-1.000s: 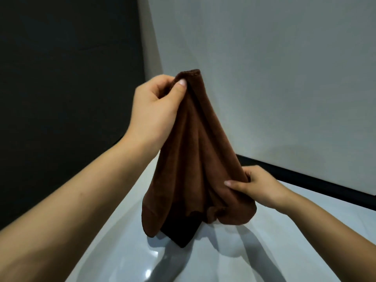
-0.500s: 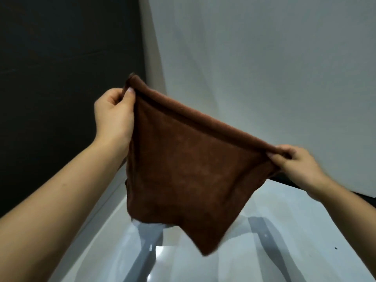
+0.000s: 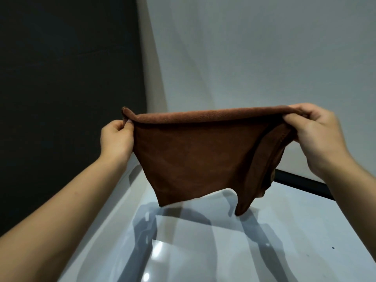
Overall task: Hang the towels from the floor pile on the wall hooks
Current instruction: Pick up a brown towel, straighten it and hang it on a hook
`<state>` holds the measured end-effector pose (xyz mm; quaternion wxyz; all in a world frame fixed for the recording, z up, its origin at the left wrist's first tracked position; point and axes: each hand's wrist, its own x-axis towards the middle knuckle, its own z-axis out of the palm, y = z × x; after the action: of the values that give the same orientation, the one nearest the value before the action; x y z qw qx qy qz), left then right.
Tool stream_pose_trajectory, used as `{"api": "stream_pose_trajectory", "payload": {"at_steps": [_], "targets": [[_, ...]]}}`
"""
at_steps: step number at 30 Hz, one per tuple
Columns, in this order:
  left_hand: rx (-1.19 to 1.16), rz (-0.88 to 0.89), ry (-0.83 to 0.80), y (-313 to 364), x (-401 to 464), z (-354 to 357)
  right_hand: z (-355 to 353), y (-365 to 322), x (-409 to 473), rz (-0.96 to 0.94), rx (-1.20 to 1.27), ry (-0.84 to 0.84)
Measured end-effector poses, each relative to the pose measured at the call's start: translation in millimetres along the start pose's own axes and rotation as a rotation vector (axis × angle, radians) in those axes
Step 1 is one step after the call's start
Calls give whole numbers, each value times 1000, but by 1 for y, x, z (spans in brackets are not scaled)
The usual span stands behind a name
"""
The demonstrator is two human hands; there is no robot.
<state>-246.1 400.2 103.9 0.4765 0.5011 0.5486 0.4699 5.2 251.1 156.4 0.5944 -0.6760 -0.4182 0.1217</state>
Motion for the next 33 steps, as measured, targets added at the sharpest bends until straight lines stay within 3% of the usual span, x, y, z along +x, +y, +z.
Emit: {"api": "stream_pose_trajectory", "payload": {"at_steps": [6,11,14,17,21,26,29,33], "targets": [[78,-58,-50,-18,9,2,8,-11,-6,31,80,-47],[231,-185,-250,-29,-5,14,19,-26,-12,10,90,-124],[360,-105,-394,-31,-21,23,26,-34,-16,-2,103,-172],[472,88,-534,-34,-30,32,33,-39,-22,-18,104,-221],[302,286,-703,-20,-46,50,39,-42,-28,-41,48,-288],[39,245,-797,-8,-54,54,37,-42,-30,-20,32,-327],[24,215,-907,-5,-57,49,35,-43,-30,-11,27,-356],[86,174,-910,-4,-56,45,34,-42,-29,-15,-2,-384]]}}
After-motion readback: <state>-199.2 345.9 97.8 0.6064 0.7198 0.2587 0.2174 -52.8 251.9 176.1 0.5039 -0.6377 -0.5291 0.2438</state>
